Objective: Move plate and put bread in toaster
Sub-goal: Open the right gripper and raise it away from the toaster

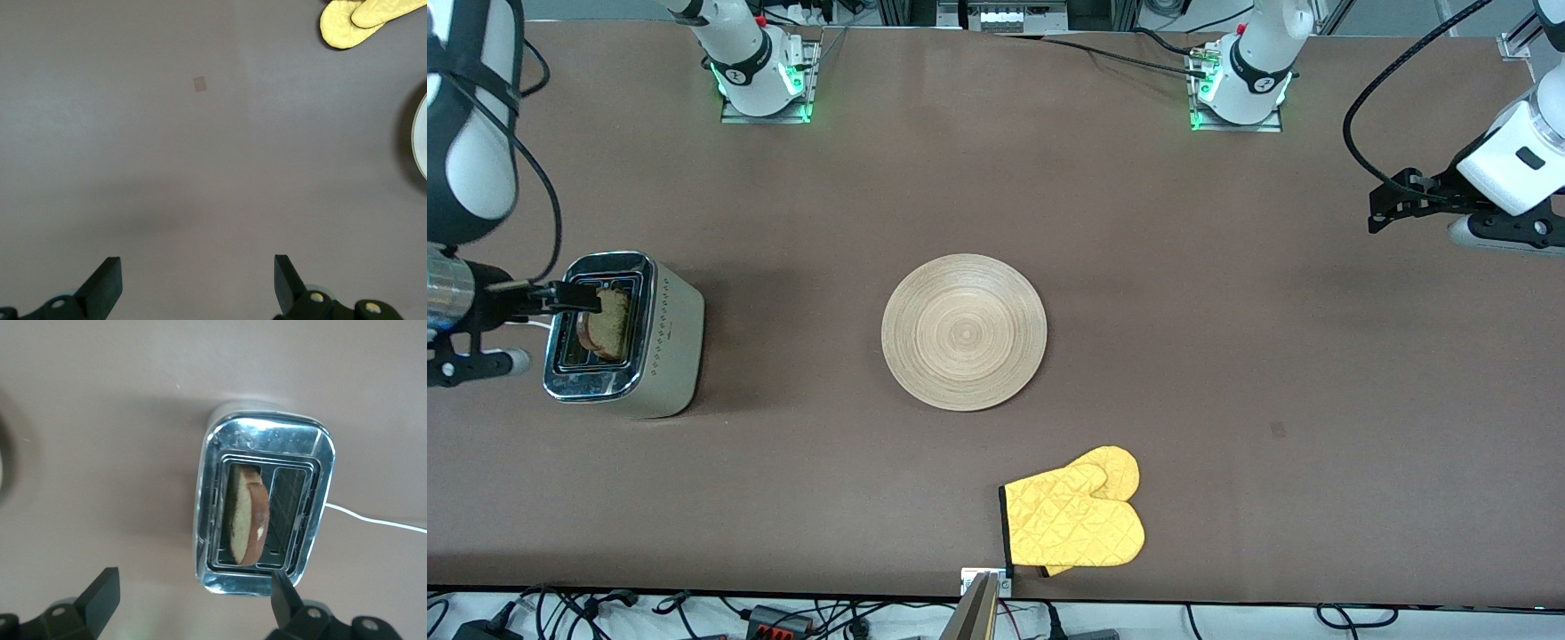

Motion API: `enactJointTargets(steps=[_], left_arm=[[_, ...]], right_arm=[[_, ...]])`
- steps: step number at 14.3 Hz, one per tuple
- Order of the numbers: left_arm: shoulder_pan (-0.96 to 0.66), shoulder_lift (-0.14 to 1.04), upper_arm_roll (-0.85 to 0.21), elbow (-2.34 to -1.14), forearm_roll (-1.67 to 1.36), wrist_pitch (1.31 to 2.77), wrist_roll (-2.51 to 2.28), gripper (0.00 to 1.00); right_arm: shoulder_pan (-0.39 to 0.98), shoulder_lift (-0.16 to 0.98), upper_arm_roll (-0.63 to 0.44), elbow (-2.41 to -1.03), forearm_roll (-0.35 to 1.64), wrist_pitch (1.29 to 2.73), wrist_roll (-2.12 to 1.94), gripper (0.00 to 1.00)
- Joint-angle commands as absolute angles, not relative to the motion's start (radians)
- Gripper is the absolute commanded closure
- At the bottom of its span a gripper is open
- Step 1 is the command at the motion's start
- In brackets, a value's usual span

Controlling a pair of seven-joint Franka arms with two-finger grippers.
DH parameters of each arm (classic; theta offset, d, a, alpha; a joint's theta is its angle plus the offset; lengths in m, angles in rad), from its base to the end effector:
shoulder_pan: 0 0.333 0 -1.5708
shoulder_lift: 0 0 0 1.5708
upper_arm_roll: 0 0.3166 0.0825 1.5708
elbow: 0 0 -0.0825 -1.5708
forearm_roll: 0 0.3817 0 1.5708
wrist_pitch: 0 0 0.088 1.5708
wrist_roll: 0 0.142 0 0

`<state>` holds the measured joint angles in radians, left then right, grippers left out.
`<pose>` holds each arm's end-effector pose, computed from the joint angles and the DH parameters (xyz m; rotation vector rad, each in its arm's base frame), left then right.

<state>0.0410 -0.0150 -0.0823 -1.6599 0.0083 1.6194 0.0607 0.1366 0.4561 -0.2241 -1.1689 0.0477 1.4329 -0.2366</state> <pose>0.5484 -0.0218 0.5606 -3.1279 0.1604 0.0402 0.6569 -0.0200 0.4916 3.0953 0.2554 -0.2920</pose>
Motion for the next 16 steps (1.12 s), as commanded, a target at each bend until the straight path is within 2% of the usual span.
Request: enactJointTargets(steps=[1, 4, 7, 10, 16], left_arm=[[0.041, -0.005, -0.089, -1.631, 0.023, 1.592, 0.067, 0.0], [0.041, -0.005, -0.089, -1.629, 0.025, 1.577, 0.067, 0.0], [0.041, -0.005, -0.089, -1.629, 0.023, 1.574, 0.066, 0.0], [0.046, -0.006, -0.086, -1.629, 0.023, 1.574, 0.067, 0.0], [0.046, -0.006, -0.087, -1.629, 0.023, 1.572, 0.067, 0.0]], right_arm=[[0.152, 0.439, -0.215, -1.125, 0.075, 1.442, -0.229, 0.0], [0.158, 0.423, -0.218, -1.117, 0.083, 1.431, -0.229, 0.0], [0.155, 0.347, -0.219, -1.121, 0.075, 1.303, -0.222, 0.0], [0.155, 0.353, -0.216, -1.124, 0.014, 1.281, -0.227, 0.0], [0.149, 0.362, -0.219, -1.118, 0.017, 1.236, -0.229, 0.0]])
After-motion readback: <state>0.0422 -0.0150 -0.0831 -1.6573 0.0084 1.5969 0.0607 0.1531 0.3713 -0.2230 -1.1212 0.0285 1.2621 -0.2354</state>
